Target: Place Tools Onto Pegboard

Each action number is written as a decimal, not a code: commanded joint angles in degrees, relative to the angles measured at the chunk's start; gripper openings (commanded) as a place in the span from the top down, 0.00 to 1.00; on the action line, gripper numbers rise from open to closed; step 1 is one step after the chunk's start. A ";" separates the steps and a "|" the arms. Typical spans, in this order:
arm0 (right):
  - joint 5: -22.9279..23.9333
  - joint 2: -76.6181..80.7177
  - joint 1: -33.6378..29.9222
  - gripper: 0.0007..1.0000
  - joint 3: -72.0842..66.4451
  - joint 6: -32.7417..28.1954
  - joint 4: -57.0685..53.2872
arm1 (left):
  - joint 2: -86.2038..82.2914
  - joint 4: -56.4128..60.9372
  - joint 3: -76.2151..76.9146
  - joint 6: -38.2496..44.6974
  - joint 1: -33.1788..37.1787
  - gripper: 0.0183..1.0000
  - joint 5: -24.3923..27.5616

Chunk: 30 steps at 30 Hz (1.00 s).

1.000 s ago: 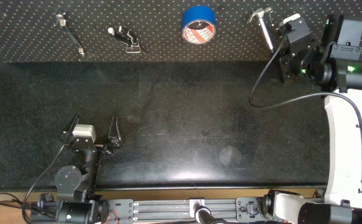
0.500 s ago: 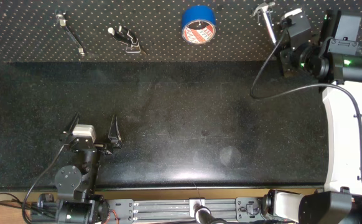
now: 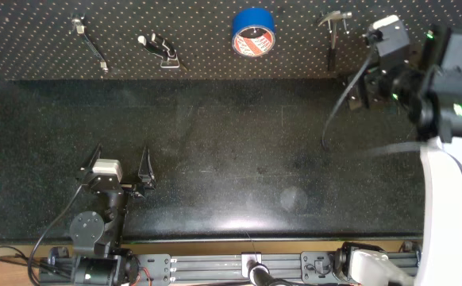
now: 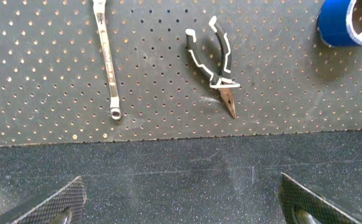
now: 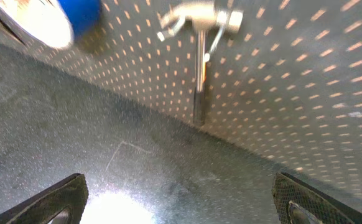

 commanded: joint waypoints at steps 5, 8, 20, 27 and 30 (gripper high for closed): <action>-0.07 -14.40 0.35 0.04 0.72 2.82 -1.11 | -0.42 -0.37 -0.13 0.92 0.22 0.00 0.61; 8.07 -19.21 6.86 0.03 -7.67 25.75 14.69 | -0.42 -0.37 -0.13 0.92 0.22 0.00 0.61; 21.09 -61.72 16.46 0.03 -63.30 30.40 46.42 | -0.42 -0.37 -0.13 0.92 0.22 0.00 0.61; 20.90 -73.31 14.19 0.03 -78.34 25.16 54.12 | -0.42 -0.37 -0.13 0.92 0.22 0.00 0.61; 20.31 -74.88 13.31 0.03 -82.25 25.16 50.25 | -0.42 -0.37 -0.13 0.92 0.22 0.00 0.61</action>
